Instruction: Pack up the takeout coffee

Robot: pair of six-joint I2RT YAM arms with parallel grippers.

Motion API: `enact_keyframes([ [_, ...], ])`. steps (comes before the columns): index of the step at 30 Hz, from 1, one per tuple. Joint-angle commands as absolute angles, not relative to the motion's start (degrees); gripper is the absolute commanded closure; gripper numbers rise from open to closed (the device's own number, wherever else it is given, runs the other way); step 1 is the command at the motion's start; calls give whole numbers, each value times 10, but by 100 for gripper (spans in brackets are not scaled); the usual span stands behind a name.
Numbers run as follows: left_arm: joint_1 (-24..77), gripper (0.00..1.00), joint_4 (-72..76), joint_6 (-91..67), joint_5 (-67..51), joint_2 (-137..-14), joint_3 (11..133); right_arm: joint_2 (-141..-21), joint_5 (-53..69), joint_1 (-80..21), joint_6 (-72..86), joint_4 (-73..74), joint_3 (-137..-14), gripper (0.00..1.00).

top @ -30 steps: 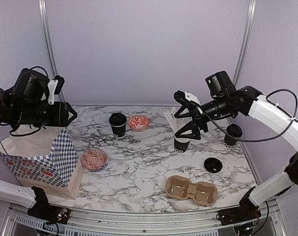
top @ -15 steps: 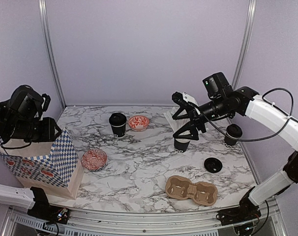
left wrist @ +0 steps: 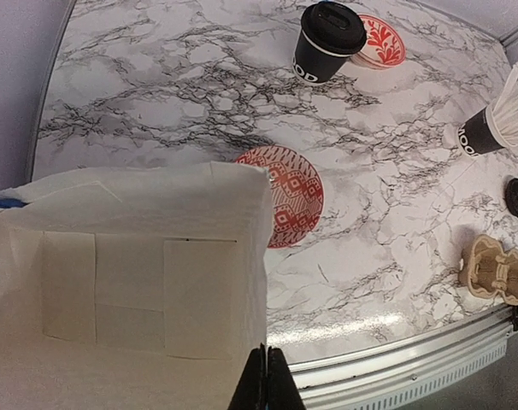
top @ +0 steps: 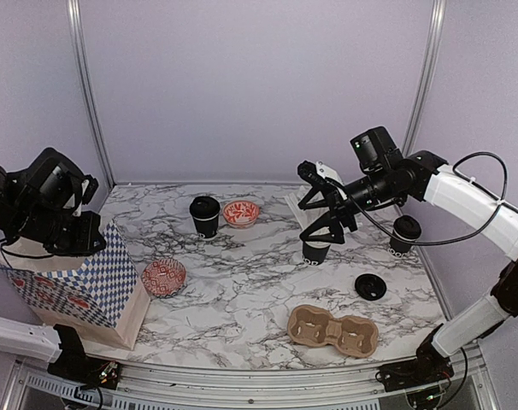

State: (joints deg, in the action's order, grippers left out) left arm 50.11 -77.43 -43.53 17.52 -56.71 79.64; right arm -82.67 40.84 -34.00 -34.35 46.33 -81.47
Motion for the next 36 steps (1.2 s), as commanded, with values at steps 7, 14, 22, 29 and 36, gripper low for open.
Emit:
enact_keyframes([
  [7,504,100,-802,-441,82,-565,839,-828,419,-335,-347,463,-824,5],
  [14,505,100,-792,-436,24,-563,883,-826,418,-334,-349,466,-825,5],
  [22,518,100,-703,-407,-73,-600,979,-824,414,-335,-354,470,-825,5],
  [29,522,100,-602,-388,-140,-660,1027,-818,411,-334,-355,470,-825,5],
  [36,528,100,-524,-402,-117,-692,1008,-805,391,-334,-356,471,-820,5],
])
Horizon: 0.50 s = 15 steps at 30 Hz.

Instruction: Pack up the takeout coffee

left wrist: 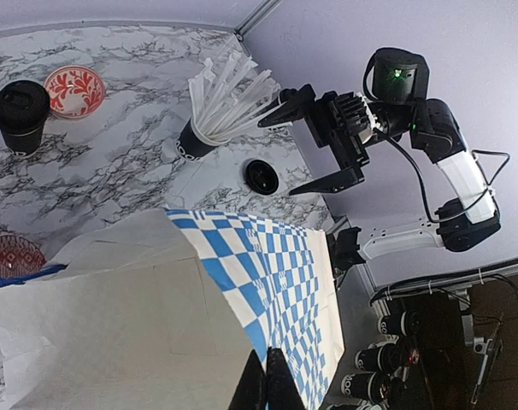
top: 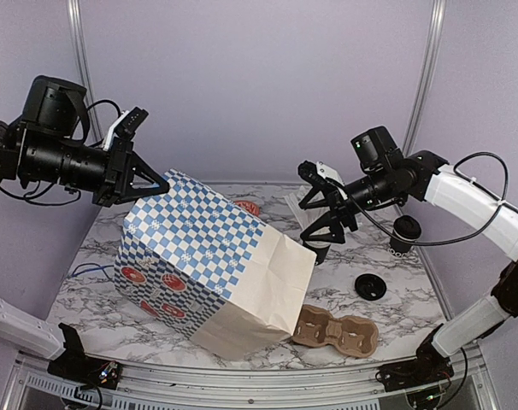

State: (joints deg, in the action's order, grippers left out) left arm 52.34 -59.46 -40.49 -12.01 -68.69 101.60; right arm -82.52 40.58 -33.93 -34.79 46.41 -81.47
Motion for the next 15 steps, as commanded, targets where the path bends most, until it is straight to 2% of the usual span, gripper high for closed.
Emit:
enact_keyframes([
  [1,529,100,-522,-402,-114,-696,1005,-802,387,-335,-356,471,-817,5],
  [15,560,100,-500,-407,-114,-707,1001,-795,370,-334,-352,461,-803,5],
])
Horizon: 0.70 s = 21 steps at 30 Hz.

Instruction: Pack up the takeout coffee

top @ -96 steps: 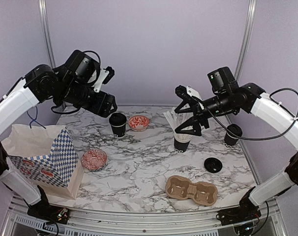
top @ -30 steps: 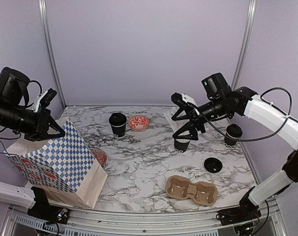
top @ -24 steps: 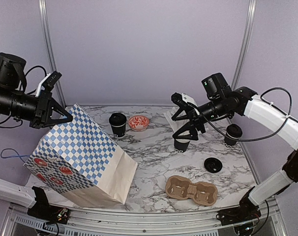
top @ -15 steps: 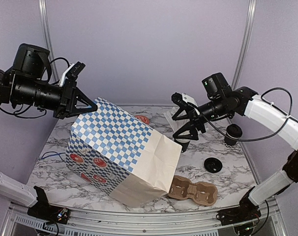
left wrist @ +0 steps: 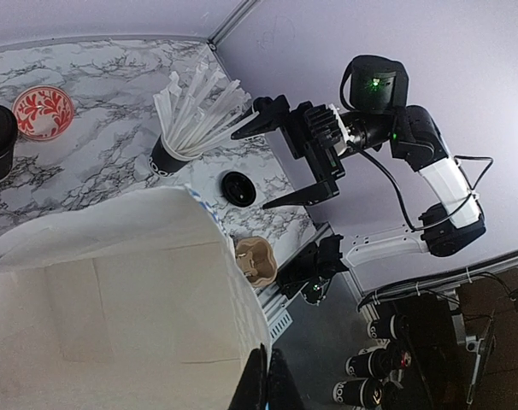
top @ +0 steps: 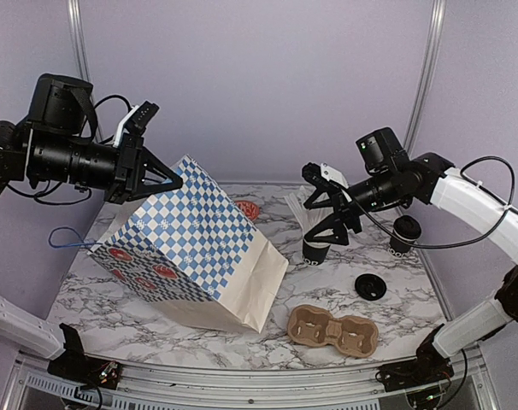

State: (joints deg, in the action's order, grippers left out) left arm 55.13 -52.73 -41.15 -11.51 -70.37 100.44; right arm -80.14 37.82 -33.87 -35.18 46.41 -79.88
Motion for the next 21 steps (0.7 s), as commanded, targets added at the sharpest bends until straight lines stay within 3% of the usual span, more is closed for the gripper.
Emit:
enact_keyframes([
  [1,563,100,-498,-405,-113,-712,1000,-795,369,-334,-352,461,-803,5],
  [21,584,95,-449,-384,-95,-802,992,-763,335,-334,-354,462,-773,5],
])
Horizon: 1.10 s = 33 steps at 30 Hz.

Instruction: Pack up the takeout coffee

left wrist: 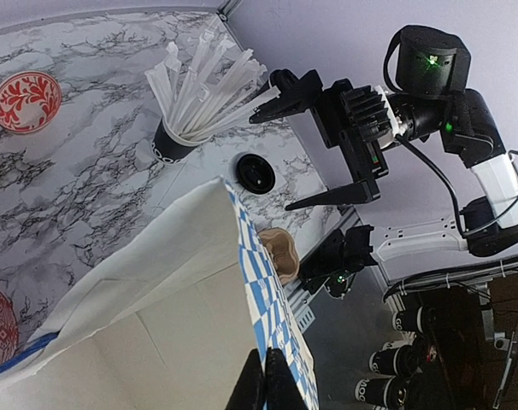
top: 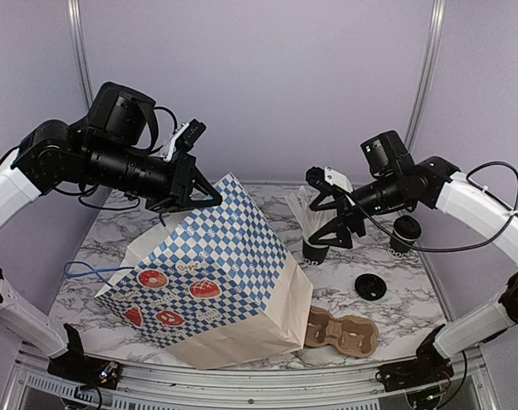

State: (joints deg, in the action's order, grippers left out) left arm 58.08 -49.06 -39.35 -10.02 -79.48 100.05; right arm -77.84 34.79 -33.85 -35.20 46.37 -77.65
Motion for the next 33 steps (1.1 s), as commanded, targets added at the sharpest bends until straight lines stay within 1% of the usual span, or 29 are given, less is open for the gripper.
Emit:
enact_keyframes([
  [1,584,94,-441,-385,-95,-805,992,-761,333,-334,-354,462,-772,5],
  [5,584,93,-413,-388,-85,-819,994,-759,325,-334,-354,466,-771,5],
  [10,584,94,-382,-412,14,-822,987,-755,316,-334,-354,468,-768,5],
  [11,583,95,-372,-416,35,-820,984,-754,316,-334,-353,469,-766,5],
  [12,583,99,-366,-418,53,-820,982,-752,315,-334,-353,469,-765,5],
  [13,583,100,-361,-418,69,-819,982,-750,314,-334,-352,469,-764,5],
  [16,583,100,-352,-418,100,-821,980,-745,310,-334,-351,469,-757,5],
  [19,582,98,-345,-414,105,-834,982,-741,308,-334,-350,468,-752,5],
  [21,582,96,-341,-410,103,-845,984,-741,308,-334,-350,468,-750,5],
  [23,581,90,-339,-406,103,-856,985,-742,308,-334,-350,467,-749,5],
  [27,579,86,-332,-396,120,-867,984,-742,310,-333,-349,466,-748,5],
  [28,578,79,-330,-396,123,-868,985,-742,310,-334,-349,466,-747,5],
  [33,578,53,-314,-386,125,-871,986,-738,307,-334,-349,466,-741,5],
])
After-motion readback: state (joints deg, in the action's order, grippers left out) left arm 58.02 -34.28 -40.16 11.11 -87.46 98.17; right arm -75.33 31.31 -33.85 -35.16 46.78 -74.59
